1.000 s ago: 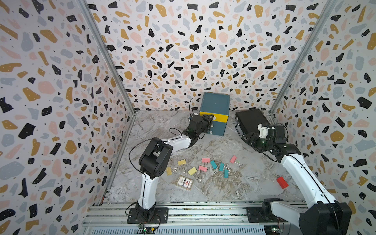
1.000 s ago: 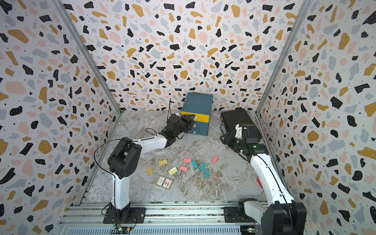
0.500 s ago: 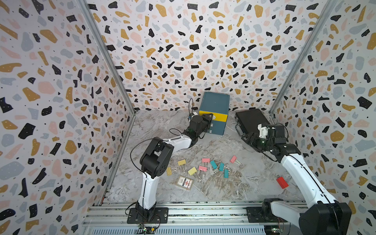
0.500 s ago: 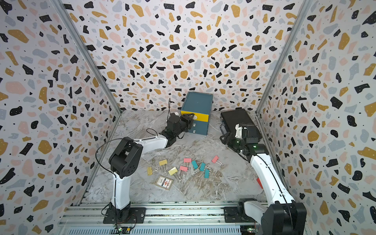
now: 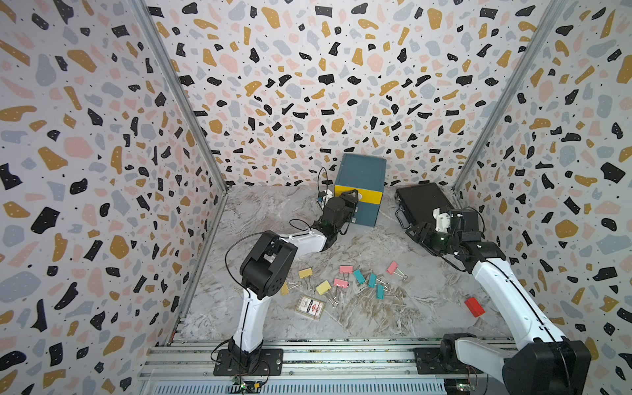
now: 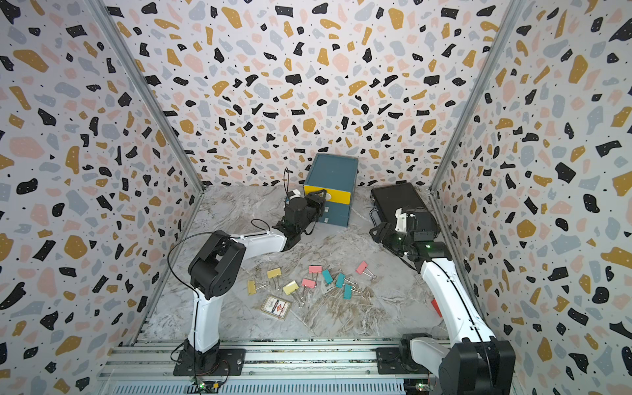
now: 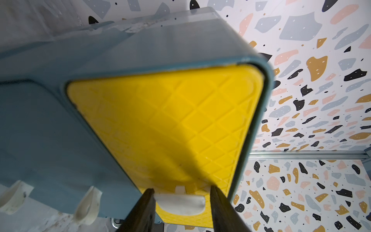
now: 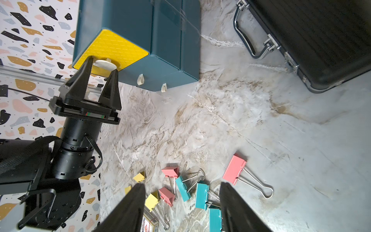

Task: Put the binder clips in the drawer according to color
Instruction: Open the drawer in the storage box.

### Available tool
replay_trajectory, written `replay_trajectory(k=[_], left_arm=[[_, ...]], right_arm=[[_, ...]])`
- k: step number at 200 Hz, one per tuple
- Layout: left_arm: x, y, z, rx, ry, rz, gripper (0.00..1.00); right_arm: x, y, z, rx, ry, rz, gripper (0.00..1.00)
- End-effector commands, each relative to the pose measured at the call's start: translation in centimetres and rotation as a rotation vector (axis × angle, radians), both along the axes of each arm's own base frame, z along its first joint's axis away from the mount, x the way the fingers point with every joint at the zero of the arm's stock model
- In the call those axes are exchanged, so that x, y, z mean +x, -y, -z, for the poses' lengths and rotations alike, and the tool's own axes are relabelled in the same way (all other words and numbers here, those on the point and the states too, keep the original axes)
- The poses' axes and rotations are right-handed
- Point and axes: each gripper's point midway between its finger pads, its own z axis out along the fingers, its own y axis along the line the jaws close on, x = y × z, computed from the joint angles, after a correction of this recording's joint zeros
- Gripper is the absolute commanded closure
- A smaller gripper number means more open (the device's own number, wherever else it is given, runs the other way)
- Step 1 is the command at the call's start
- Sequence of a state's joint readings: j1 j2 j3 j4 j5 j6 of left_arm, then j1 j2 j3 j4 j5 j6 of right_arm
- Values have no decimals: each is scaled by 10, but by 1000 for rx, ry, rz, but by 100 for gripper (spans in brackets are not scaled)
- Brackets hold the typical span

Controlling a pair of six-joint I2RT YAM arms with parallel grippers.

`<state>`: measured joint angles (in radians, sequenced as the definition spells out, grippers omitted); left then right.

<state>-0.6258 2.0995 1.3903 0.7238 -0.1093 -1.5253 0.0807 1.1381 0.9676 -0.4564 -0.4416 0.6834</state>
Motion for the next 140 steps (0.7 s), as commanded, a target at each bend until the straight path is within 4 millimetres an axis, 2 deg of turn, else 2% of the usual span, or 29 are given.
replay_trajectory(k=[1,29,50,140], left_arm=[[3,-2,-24,-33,79,-45,53],[3,-4,-23,-27,76,-60,59],[2,-4,-23,-27,75,-64,67],[-22,-9,-28,-23,74,-77,71]], right_arm=[[-2,-2,-4,-5,19,-20,36],[-1,-1,-4,-5,18,-17,36],[-2,0,-4,-8,18,-13,36],[-7,9,6,-46,2,32,40]])
